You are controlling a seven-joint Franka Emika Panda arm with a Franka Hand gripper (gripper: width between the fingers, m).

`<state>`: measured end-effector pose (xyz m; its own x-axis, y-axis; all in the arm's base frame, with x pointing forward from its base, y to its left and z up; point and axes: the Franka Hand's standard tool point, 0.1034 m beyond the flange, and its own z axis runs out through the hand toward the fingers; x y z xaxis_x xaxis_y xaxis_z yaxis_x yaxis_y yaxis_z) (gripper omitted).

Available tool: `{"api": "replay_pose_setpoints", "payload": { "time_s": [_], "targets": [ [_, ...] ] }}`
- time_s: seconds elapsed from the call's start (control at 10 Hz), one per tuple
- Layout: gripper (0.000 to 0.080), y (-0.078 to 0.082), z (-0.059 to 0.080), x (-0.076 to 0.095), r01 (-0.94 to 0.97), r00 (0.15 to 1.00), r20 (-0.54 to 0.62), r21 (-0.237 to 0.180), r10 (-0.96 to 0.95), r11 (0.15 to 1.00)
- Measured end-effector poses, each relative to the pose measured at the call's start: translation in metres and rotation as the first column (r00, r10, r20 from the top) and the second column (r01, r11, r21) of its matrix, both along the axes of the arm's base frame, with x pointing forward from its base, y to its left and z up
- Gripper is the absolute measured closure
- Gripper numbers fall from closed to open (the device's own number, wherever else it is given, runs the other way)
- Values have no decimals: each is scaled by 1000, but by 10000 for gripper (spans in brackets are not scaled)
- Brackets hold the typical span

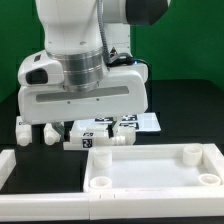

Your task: Assemble desk

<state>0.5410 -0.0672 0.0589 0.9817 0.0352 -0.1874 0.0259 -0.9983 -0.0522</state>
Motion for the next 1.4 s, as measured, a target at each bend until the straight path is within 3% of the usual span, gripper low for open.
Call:
{"api": "replay_pose_setpoints", "payload": {
  "time_s": [0.3, 0.4, 0.7, 0.8, 0.9, 1.1, 1.2, 1.4],
  "targets": [
    [151, -10, 0, -29, -392, 917, 93, 32, 388, 919],
    [151, -17, -2, -31, -232, 966, 124, 23, 228, 972],
    [151, -20, -2, -32, -442, 891, 134, 28, 434, 897],
    [151, -23, -1, -40, -604, 791, 151, 37, 593, 796],
    [151, -23, -2, -53, -733, 672, 173, 18, 720, 680],
    [151, -30, -7, -71, -883, 461, 188, 1, 867, 469],
    [151, -42, -6, -68, -878, 475, 187, 25, 860, 479],
    [151, -45, -6, -68, -920, 389, 172, 16, 905, 392]
  ]
}}
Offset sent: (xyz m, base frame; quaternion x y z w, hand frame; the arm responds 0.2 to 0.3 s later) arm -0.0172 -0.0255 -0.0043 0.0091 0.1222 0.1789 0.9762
